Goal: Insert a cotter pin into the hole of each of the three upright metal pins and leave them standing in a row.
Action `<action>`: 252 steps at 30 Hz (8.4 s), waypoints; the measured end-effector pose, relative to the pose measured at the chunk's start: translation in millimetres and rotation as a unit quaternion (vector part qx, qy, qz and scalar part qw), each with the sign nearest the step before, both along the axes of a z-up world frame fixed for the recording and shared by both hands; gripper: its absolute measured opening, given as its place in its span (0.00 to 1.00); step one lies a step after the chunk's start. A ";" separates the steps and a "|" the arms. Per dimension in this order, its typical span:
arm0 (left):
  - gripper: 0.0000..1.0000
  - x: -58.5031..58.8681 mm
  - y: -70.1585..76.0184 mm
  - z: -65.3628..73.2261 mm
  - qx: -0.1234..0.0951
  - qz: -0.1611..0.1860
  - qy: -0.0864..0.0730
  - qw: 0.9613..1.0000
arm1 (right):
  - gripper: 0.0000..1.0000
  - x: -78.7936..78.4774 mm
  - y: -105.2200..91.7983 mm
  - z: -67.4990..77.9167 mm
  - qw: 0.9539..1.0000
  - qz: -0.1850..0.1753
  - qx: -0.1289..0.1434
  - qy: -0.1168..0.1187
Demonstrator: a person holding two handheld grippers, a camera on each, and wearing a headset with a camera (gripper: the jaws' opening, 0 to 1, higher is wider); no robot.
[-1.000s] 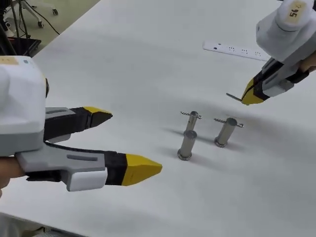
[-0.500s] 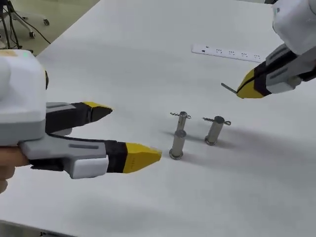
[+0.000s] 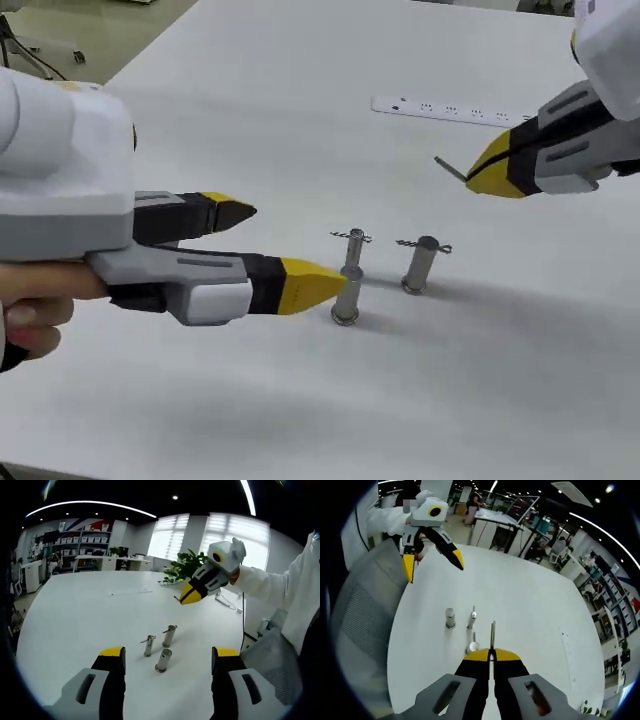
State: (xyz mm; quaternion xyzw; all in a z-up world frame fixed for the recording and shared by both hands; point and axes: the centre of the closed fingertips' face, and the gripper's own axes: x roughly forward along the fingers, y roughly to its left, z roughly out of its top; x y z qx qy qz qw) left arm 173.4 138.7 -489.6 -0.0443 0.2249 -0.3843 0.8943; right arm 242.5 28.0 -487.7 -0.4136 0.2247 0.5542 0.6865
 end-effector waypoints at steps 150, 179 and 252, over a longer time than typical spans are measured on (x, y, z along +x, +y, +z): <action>0.00 -26.6 -89.7 25.0 -0.051 -0.202 -0.006 0.978 | 0.04 -99.6 37.5 -11.9 0.967 -0.009 0.146 0.209; 0.07 -17.9 -69.6 -0.9 0.030 -0.210 -0.081 0.974 | 0.00 -107.7 26.9 -14.2 0.981 0.062 0.078 0.166; 0.10 24.6 -43.0 -58.4 0.077 -0.161 -0.022 0.984 | 0.00 -56.9 29.2 -89.3 0.986 0.038 -0.057 0.151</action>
